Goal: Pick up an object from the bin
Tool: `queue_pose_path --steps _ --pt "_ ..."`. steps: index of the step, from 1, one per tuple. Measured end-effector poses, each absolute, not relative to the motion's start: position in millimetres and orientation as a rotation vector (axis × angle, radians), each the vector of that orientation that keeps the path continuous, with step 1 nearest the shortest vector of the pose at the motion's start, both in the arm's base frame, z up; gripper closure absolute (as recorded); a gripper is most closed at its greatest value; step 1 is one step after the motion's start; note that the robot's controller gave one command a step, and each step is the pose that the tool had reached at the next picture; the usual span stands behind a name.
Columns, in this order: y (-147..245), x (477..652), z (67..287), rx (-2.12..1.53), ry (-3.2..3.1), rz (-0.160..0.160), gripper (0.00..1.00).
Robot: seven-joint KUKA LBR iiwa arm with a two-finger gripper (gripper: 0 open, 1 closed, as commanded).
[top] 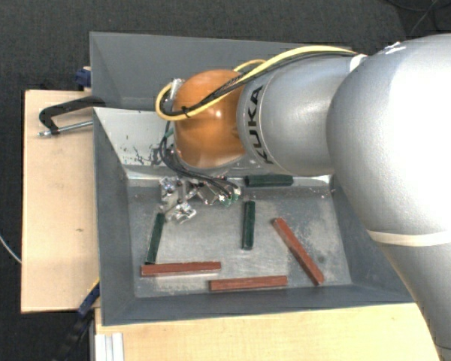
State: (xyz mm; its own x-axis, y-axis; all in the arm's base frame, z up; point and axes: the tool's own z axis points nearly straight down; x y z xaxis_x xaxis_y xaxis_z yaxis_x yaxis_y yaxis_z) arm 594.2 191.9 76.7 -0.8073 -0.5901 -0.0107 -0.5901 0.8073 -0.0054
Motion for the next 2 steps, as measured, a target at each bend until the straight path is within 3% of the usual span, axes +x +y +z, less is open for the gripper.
queue_pose_path --steps 1,2 --pt "193.2 593.0 74.4 -0.969 2.974 0.004 0.0" --pt "193.1 592.9 74.3 -0.97 2.974 0.004 0.0"
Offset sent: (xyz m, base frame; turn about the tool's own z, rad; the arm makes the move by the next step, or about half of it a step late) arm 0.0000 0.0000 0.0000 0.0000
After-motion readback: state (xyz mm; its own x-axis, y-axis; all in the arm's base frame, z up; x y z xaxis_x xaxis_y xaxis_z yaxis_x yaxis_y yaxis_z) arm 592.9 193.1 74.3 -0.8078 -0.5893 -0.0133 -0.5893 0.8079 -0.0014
